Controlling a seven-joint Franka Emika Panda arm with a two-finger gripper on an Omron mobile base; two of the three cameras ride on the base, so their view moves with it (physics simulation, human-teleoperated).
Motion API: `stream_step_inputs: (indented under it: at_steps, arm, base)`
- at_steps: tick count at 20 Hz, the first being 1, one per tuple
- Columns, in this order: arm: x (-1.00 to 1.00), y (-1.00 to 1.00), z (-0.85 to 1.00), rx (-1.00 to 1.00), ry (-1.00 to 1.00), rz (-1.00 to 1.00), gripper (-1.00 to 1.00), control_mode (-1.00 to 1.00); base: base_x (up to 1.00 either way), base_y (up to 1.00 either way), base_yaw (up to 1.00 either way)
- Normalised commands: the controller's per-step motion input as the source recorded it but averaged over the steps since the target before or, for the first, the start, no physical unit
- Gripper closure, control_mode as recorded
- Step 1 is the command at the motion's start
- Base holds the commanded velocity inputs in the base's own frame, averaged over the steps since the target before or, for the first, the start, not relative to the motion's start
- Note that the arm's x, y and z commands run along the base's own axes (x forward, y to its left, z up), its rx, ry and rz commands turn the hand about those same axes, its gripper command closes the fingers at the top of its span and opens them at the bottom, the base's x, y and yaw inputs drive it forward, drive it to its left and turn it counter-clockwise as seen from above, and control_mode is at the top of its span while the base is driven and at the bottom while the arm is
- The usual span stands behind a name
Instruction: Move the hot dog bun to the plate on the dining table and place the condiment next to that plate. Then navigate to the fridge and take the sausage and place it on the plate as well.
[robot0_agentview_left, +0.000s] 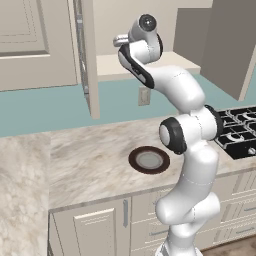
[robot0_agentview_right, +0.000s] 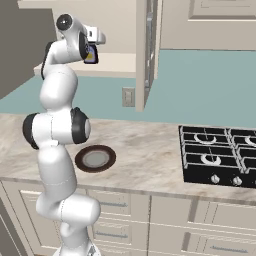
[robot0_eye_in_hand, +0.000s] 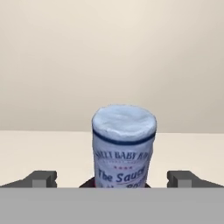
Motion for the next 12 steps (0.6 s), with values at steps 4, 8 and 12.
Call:
stream_step_inputs:
  at_steps: [4, 8, 12]
  arm:
    - [0.0, 0.0, -0.2, 0.0, 0.0, 0.0, -1.0, -1.0]
    - [0.01, 0.06, -0.13, 0.0, 0.0, 0.0, 1.0, -1.0]
    - [0.06, 0.01, -0.08, 0.0, 0.0, 0.0, 1.0, -1.0]
  base:
    - [0.0, 0.0, 0.0]
    - [0.0, 0.0, 0.0]
    - [0.0, 0.0, 0.0]
